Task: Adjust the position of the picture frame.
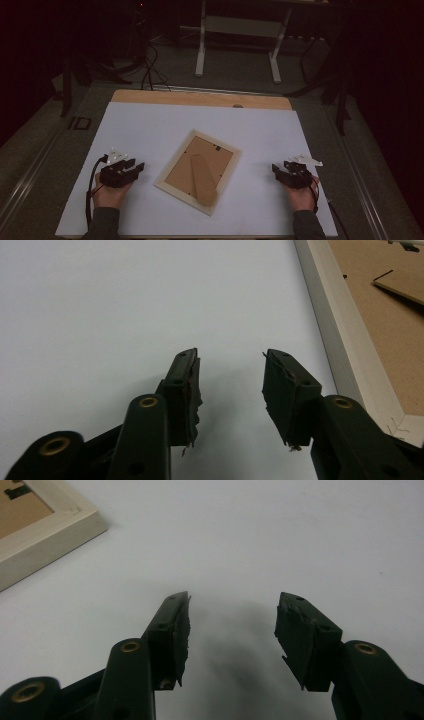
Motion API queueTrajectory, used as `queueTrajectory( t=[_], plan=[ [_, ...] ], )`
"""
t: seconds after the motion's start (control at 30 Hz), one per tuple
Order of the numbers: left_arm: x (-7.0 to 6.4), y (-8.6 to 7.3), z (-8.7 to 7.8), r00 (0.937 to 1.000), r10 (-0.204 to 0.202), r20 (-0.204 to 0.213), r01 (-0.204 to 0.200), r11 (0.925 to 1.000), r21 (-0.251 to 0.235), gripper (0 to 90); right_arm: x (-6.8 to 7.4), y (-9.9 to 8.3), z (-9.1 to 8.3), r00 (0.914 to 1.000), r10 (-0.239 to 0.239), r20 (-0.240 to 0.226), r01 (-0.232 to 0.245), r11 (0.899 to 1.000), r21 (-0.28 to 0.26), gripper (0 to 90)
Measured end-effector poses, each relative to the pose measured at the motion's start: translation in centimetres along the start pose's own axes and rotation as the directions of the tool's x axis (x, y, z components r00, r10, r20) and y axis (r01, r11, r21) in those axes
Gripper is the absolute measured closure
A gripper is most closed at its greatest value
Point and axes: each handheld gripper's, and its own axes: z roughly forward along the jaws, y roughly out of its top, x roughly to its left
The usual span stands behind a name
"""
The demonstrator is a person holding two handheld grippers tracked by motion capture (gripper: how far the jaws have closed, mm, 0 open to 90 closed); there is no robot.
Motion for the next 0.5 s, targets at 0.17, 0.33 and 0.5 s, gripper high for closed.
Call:
queueTrajectory(
  t=[0.17, 0.33, 0.5],
  plan=[
    [-0.15, 0.03, -0.04, 0.9999, 0.012, -0.002, -0.012, 0.9999, 0.008, 61.6, 0.22, 0.03, 0.21, 0.9998, -0.006, -0.021, 0.006, 1.0, 0.005, 50.2],
    [-0.3, 0.07, -0.15, 0.9995, 0.032, 0.0, -0.032, 0.9994, 0.014, 61.6, 0.47, 0.16, 0.18, 0.9995, -0.012, -0.028, 0.012, 1.0, -0.006, 51.5],
    [-0.25, 0.08, -0.41, 0.9995, 0.031, 0.003, -0.031, 0.9995, 0.008, 64.4, 0.76, 0.26, 0.16, 0.9988, -0.031, -0.038, 0.031, 0.999, -0.016, 52.8]
  ],
)
